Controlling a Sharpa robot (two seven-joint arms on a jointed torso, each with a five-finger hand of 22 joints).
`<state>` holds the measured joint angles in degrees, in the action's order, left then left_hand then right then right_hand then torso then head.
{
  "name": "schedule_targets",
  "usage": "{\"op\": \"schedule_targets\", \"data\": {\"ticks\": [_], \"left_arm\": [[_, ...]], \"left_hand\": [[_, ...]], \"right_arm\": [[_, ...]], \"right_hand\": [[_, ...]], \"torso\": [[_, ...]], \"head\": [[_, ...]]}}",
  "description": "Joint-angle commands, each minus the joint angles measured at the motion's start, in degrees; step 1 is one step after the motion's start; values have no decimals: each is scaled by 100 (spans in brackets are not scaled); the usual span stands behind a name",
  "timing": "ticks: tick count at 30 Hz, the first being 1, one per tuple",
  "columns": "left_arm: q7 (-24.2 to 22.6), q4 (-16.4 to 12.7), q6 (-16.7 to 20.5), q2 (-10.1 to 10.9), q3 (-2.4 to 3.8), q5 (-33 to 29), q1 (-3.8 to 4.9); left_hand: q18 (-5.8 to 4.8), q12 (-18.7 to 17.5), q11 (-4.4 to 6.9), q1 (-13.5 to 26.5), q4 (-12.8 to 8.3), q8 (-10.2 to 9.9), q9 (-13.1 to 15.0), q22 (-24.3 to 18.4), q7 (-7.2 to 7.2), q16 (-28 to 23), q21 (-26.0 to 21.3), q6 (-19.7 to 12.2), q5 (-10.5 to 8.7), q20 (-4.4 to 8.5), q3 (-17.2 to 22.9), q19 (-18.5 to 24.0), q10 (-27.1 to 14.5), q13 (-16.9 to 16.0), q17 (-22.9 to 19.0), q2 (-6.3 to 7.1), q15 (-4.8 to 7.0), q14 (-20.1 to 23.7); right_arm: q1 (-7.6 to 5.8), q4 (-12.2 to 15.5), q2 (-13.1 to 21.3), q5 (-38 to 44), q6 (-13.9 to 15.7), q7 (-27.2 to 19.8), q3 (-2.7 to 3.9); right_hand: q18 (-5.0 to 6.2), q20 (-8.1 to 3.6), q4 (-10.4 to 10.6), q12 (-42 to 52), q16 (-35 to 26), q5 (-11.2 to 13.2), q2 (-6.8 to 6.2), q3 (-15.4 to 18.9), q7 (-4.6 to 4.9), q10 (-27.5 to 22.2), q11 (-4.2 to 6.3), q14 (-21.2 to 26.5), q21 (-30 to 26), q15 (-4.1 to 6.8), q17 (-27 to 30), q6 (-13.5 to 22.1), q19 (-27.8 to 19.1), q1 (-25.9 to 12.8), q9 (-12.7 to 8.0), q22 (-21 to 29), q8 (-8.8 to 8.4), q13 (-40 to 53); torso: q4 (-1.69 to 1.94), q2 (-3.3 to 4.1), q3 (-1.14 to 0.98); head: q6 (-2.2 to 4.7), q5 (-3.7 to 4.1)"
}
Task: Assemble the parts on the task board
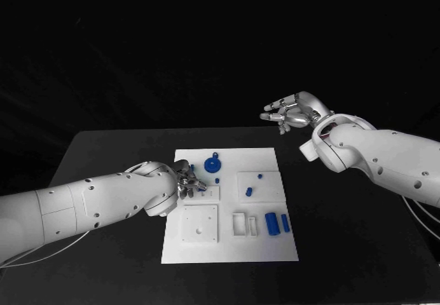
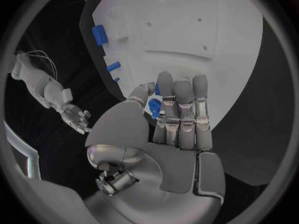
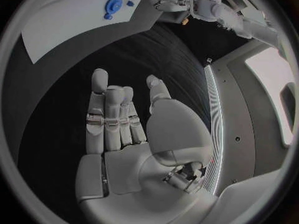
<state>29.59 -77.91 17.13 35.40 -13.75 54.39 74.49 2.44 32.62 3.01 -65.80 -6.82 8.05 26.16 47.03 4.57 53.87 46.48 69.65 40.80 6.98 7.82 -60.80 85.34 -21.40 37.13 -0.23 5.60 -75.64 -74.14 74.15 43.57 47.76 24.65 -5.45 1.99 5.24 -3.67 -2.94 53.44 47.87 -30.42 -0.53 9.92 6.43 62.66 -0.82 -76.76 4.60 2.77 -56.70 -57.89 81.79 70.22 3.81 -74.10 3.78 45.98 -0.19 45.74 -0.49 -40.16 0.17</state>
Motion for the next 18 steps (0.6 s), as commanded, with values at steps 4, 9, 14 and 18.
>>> {"op": "schedule_targets", "data": {"ticks": [4,9,14,18], "left_arm": [[102,-10,-406,-15,3,37,-7],[117,-3,-469,-15,3,43,-9],[125,6,-494,-18,3,49,-11],[130,16,-500,-18,3,51,-11]], "left_hand": [[-54,27,147,-10,-449,26,-2,18,-566,34,38,695,24,-13,392,47,129,-31,18,-24,20,35],[-52,23,145,-6,-460,27,-4,25,-565,39,41,695,26,-15,395,49,129,-37,21,-22,20,39],[-51,35,145,4,-467,29,-7,34,-566,51,46,698,22,-16,396,50,129,-54,28,-27,19,39],[-50,39,145,13,-476,33,-9,43,-568,63,50,701,23,-17,397,53,128,-69,34,-28,18,43]], "right_arm": [[-3,-5,-14,25,-132,25,3],[-3,-9,-20,26,-151,31,3],[-3,-14,-27,27,-167,35,3],[-3,-17,-28,27,-174,38,3]], "right_hand": [[-25,-10,-39,-19,-6,-84,52,-48,12,-33,1,52,-38,-1,14,6,1,0,-5,13,-18,-14],[-26,-11,-43,-20,-6,-114,47,-61,13,-35,0,56,-36,0,18,4,1,-11,-5,15,-18,-17],[-27,-11,-51,-19,-3,-125,43,-79,13,-36,1,56,-36,0,21,3,0,-17,-5,17,-17,-20],[-27,-11,-51,-19,-3,-125,43,-79,13,-36,1,56,-36,0,21,3,0,-17,-5,17,-17,-20]], "torso": [[-1,-4,-1],[0,-3,-3],[-5,-2,-4],[-5,-2,-6]], "head": [[-11,-12],[-23,-5],[-26,-5],[-30,-2]]}}
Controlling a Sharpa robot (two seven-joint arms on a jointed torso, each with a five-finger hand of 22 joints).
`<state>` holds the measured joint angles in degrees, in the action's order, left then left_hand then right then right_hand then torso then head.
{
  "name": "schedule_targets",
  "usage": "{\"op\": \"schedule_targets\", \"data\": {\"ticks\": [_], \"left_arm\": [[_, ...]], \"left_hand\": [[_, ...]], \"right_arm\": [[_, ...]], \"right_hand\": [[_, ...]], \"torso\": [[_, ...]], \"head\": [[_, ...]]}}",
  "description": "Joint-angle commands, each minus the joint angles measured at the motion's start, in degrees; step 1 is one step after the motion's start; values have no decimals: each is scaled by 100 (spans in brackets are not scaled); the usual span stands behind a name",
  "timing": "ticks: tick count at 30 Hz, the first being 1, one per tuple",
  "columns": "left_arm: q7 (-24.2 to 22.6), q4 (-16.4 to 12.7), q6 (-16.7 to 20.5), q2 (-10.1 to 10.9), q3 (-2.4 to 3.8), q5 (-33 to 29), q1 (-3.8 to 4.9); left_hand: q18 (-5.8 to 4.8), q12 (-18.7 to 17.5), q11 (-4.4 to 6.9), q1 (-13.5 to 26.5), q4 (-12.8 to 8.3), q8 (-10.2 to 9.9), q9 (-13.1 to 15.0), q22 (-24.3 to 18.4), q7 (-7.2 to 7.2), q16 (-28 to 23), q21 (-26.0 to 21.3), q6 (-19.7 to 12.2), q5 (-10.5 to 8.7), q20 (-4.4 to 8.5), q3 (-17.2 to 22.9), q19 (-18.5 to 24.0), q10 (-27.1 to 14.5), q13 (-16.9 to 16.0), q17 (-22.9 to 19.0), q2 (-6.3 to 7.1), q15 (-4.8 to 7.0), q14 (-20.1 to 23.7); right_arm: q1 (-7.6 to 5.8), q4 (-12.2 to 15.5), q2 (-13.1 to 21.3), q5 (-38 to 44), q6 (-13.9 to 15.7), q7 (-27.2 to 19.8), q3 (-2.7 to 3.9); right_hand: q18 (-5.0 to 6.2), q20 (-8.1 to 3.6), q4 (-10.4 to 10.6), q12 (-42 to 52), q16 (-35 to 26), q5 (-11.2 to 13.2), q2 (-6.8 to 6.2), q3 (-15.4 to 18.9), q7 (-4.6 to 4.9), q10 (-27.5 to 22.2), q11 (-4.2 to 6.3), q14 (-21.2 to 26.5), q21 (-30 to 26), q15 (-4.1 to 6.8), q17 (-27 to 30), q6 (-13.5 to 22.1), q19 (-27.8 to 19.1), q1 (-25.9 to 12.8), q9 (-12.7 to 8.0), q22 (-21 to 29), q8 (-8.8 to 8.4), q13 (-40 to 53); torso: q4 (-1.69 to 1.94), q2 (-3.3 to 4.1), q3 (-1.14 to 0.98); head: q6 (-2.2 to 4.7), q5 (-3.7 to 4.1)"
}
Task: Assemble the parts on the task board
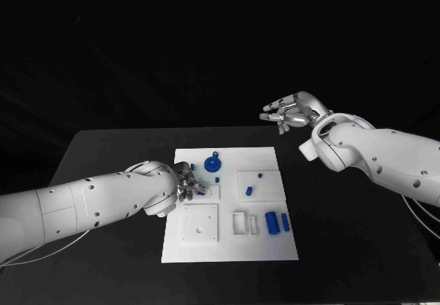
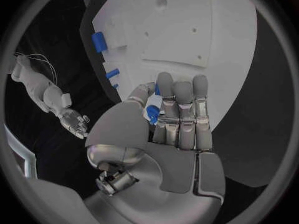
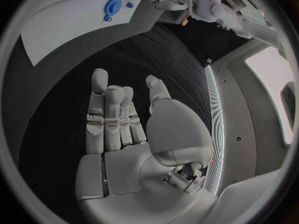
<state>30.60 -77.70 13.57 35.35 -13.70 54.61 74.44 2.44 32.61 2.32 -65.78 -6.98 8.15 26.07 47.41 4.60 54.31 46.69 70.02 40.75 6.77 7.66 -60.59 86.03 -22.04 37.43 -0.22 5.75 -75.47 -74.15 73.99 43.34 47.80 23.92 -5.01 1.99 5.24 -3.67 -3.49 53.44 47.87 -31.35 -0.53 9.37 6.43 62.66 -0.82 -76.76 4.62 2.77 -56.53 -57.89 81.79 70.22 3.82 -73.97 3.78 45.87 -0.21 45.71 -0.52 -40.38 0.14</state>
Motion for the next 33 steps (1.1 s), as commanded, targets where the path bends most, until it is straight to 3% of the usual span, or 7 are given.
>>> {"op": "schedule_targets", "data": {"ticks": [1,16,33], "left_arm": [[31,-2,-145,-12,-2,31,-6],[66,39,-141,-26,-2,44,-12],[48,121,-405,-87,-2,59,-13]], "left_hand": [[-50,40,214,11,-460,23,1,5,-571,18,29,665,28,4,413,32,60,-5,5,-30,3,26],[-52,46,219,49,-461,46,3,36,-579,59,33,668,-9,7,411,37,58,-68,19,-48,10,43],[-32,103,190,61,-453,27,-116,71,-583,108,25,750,-118,-45,388,56,63,-127,-15,-102,-34,46]], "right_arm": [[-3,-1,-5,22,-104,-5,3],[-2,3,-15,23,-133,16,3],[-2,-7,-38,23,-177,44,2]], "right_hand": [[-27,-11,4,-19,-3,-32,44,-24,13,-36,1,57,-37,0,4,3,0,-18,-5,5,-17,-8],[-24,-13,-2,-15,5,-44,40,-44,15,-38,0,53,-33,1,8,12,10,-41,-6,10,-18,-10],[-24,-12,-11,-14,10,-145,30,-62,13,-44,2,58,-36,1,14,8,9,-60,-6,19,-18,-13]], "torso": [[-1,1,-4],[-1,-1,-1],[-6,2,-3]], "head": [[-13,6],[-21,25],[-40,50]]}}
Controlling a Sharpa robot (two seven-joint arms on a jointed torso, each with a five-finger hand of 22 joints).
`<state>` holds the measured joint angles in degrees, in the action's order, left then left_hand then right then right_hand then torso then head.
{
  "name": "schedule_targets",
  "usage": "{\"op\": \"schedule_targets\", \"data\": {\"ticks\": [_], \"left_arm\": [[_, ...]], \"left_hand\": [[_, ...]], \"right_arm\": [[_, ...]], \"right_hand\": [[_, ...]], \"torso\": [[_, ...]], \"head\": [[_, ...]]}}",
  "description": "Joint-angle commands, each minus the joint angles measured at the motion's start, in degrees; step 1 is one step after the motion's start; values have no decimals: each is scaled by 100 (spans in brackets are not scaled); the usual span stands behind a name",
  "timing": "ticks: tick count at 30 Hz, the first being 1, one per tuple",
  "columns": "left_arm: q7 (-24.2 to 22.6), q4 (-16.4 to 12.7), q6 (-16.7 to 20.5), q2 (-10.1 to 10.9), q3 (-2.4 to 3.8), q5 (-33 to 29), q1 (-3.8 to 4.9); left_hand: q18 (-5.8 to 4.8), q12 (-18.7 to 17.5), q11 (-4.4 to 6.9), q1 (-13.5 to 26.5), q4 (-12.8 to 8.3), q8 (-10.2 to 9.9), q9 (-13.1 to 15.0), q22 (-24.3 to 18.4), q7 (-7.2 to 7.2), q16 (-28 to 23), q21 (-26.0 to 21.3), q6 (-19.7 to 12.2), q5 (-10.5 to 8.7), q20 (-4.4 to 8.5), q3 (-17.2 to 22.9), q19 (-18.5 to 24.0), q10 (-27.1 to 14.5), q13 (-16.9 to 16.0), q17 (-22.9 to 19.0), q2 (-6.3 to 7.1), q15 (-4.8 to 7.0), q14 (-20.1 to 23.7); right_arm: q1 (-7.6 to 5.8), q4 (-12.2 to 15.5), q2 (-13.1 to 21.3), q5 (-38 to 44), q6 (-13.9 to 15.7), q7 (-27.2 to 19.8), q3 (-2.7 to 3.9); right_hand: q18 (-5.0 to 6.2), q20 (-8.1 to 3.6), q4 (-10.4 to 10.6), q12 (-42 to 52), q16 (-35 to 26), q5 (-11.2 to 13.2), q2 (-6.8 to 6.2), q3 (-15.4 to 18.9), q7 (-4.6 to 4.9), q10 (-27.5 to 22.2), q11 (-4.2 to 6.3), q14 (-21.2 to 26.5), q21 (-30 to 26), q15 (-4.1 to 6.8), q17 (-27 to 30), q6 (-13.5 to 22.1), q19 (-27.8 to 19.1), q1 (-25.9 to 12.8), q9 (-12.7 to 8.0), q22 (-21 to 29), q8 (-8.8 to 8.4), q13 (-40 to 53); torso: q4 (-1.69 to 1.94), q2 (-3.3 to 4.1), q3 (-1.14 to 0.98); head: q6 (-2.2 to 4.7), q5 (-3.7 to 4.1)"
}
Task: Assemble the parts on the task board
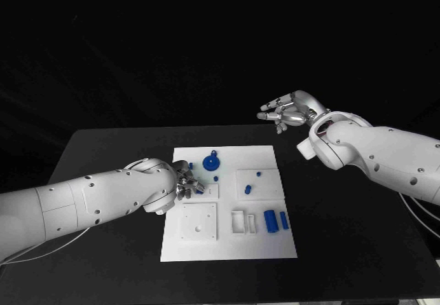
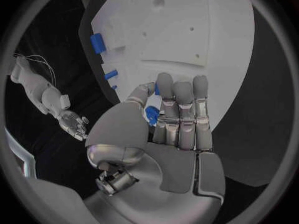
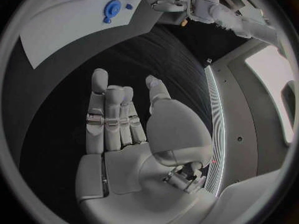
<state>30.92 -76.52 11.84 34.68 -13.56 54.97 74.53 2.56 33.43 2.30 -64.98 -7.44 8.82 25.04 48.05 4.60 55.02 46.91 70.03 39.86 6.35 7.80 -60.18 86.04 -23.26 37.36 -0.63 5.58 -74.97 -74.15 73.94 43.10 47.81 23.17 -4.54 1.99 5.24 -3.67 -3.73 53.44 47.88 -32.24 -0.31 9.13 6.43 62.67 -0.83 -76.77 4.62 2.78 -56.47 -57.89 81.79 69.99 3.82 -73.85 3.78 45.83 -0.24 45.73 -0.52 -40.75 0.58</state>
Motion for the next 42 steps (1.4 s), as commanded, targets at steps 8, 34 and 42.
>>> {"op": "schedule_targets", "data": {"ticks": [8,34,42], "left_arm": [[-15,14,-343,-21,-16,24,-22],[-31,78,-430,-33,-16,121,-22],[-39,84,-385,-37,-16,197,-22]], "left_hand": [[-54,151,219,31,-364,-12,-43,15,-616,90,14,827,-20,20,362,-52,67,-43,-3,-94,7,-75],[-120,540,263,180,-259,176,185,1384,-692,414,-1241,935,-79,23,391,-644,65,-283,129,-220,24,-100],[-133,599,266,159,-202,215,248,1935,-706,499,-1678,945,-111,29,392,-820,65,-358,126,-231,28,-101]], "right_arm": [[-1,-10,-33,-43,-124,1,2],[-1,-9,-27,-106,-191,18,2],[0,-8,-29,-106,-209,20,2]], "right_hand": [[-25,-13,22,-16,10,-88,10,-46,13,-47,3,60,-36,1,9,9,10,-51,-5,9,-18,-10],[-27,-14,10,-12,7,-104,17,-74,12,-51,3,65,-35,1,16,3,6,-68,-6,11,-19,-6],[-27,-14,10,-12,7,-104,17,-74,12,-51,3,65,-35,1,16,3,6,-68,-6,11,-19,-6]], "torso": [[7,2,0],[7,-3,4],[9,-3,4]], "head": [[-5,30],[-6,17],[-16,18]]}}
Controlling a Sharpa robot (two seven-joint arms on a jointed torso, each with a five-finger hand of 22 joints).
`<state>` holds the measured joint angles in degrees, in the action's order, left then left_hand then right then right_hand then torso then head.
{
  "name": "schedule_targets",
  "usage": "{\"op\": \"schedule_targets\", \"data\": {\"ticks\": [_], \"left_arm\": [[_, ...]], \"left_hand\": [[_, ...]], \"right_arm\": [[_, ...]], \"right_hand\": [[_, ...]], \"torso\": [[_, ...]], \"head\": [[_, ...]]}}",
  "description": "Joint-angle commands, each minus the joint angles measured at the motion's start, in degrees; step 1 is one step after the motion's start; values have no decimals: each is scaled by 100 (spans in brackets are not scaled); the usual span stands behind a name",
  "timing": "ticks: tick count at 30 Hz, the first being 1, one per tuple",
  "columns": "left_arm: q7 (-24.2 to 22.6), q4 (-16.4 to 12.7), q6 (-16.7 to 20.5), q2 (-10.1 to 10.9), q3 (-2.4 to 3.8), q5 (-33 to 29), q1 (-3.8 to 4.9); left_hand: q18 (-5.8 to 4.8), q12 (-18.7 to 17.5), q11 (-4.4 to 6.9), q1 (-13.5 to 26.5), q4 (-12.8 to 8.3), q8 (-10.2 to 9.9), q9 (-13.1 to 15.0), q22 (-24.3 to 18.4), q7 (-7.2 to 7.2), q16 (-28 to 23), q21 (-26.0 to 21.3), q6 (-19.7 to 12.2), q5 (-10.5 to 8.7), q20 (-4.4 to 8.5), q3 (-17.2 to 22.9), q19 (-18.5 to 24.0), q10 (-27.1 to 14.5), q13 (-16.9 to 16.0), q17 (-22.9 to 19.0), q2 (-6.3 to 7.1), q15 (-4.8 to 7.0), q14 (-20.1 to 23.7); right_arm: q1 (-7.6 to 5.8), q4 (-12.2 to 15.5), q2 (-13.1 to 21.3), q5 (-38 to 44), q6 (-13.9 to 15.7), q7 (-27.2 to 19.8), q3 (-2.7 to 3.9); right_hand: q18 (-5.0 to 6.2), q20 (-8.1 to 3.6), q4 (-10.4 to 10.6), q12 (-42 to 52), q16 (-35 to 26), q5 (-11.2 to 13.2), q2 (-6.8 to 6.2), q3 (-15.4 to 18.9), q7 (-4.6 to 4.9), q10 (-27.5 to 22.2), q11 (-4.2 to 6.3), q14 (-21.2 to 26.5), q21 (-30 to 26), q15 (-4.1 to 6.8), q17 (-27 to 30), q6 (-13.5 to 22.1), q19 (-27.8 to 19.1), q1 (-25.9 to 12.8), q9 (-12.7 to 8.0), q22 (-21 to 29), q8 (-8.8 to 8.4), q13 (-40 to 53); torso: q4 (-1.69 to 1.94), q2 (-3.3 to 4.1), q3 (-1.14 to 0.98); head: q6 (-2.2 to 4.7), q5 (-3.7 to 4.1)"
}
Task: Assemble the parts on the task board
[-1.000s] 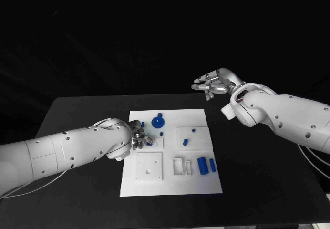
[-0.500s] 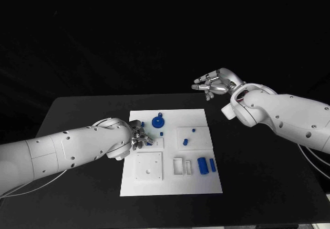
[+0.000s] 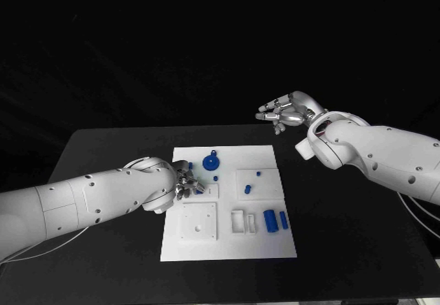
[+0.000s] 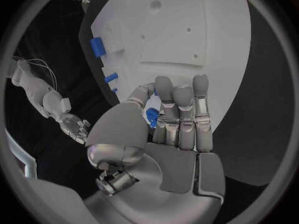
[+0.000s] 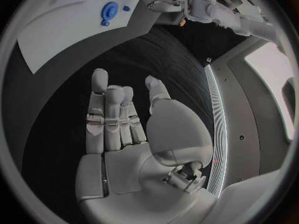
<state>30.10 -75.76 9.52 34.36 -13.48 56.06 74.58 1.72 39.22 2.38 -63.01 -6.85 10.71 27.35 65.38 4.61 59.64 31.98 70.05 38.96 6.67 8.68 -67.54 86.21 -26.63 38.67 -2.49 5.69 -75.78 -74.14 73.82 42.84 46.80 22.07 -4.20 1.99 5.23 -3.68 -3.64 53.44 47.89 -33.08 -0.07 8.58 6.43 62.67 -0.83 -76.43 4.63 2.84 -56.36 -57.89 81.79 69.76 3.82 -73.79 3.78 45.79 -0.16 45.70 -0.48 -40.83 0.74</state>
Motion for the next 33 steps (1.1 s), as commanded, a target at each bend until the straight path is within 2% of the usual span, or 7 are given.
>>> {"op": "schedule_targets", "data": {"ticks": [1,7,14,15,33], "left_arm": [[42,9,-149,-5,-23,91,-27],[27,17,-131,-11,-23,102,-27],[16,31,-126,-32,-22,105,-27],[14,35,-128,-37,-22,105,-27],[40,96,-437,-136,-21,165,-25]], "left_hand": [[-50,20,258,-38,-261,26,18,203,-706,37,-184,943,-22,-3,304,-84,49,-21,-5,-46,17,-19],[-51,105,266,-20,-210,55,64,512,-722,126,-413,979,-107,-13,300,-181,43,-104,18,-115,17,-13],[-53,96,266,-29,-198,48,85,745,-723,144,-628,982,-115,-15,293,-267,43,-148,7,-109,18,-8],[-59,92,268,-33,-197,45,100,1037,-726,157,-927,990,-118,-15,291,-383,44,-177,-4,-104,19,-6],[-71,162,273,-80,-198,70,144,1070,-735,219,-975,1006,-151,-12,281,-422,42,-236,21,-104,22,-5]], "right_arm": [[0,5,-3,-5,-99,-15,3],[0,9,0,-4,-101,-15,3],[0,12,-1,-3,-110,-13,3],[0,12,-1,-3,-111,-13,3],[1,-2,-26,-2,-147,-12,3]], "right_hand": [[-27,-14,1,-12,6,-21,-6,-19,12,-51,3,31,-35,-4,5,3,6,-45,-6,5,-19,-2],[-27,-12,5,-9,8,-34,-12,-23,13,-56,3,33,-36,-6,6,4,2,-50,-6,4,-18,3],[-27,-12,5,-9,8,-34,-12,-23,13,-56,3,33,-36,-6,6,4,2,-50,-6,4,-18,3],[-27,-12,5,-9,8,-34,-12,-23,13,-56,3,33,-36,-6,6,4,2,-50,-6,4,-18,3],[-27,-12,5,-9,8,-34,-12,-23,13,-56,3,33,-36,-6,6,4,2,-50,-6,4,-18,3]], "torso": [[1,0,0],[0,0,-2],[-4,0,-4],[-4,0,-4],[-7,1,-12]], "head": [[-10,2],[-12,-4],[-1,-3],[4,-2],[-19,39]]}}
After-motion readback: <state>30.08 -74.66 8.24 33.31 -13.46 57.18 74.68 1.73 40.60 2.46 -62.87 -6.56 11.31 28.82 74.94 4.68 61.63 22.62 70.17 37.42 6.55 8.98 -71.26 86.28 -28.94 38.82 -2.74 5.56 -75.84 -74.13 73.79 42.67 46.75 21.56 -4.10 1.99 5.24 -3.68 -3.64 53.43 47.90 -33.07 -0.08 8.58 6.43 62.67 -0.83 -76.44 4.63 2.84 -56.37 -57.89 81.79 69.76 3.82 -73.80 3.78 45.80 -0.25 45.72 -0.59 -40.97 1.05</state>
